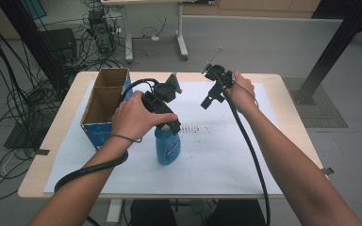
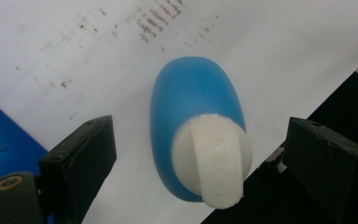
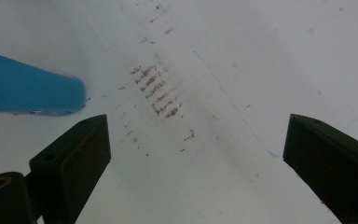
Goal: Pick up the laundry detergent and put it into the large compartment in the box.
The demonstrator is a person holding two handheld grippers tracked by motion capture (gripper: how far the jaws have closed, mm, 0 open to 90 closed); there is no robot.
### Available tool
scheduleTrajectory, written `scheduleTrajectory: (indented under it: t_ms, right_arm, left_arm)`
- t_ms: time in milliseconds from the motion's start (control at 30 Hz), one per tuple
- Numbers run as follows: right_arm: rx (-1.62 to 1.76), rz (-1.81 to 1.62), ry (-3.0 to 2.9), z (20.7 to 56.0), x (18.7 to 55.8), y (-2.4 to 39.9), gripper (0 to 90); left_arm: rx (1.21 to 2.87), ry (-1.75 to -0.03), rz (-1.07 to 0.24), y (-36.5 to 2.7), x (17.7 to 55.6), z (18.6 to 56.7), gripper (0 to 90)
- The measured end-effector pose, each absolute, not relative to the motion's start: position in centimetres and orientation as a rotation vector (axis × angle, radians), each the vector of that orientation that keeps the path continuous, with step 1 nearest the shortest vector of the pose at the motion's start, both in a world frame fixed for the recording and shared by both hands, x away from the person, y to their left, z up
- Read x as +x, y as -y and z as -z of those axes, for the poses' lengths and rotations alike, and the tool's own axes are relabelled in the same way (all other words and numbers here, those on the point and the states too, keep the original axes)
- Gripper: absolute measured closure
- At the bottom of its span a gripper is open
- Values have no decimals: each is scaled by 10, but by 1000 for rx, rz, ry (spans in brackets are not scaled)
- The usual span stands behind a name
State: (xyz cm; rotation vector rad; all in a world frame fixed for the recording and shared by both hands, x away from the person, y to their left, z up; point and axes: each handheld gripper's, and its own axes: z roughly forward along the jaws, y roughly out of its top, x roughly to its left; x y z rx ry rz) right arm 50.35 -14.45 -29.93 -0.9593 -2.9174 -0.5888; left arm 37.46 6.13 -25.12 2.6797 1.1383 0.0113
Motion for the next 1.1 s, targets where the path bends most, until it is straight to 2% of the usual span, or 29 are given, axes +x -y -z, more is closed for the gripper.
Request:
scheduleTrajectory:
  t_ms: [1100]
  right_arm:
    - [-964, 571, 2913, 304, 503, 142, 71]
  left_arm:
    - [2672, -1137, 47, -60, 371, 278, 99]
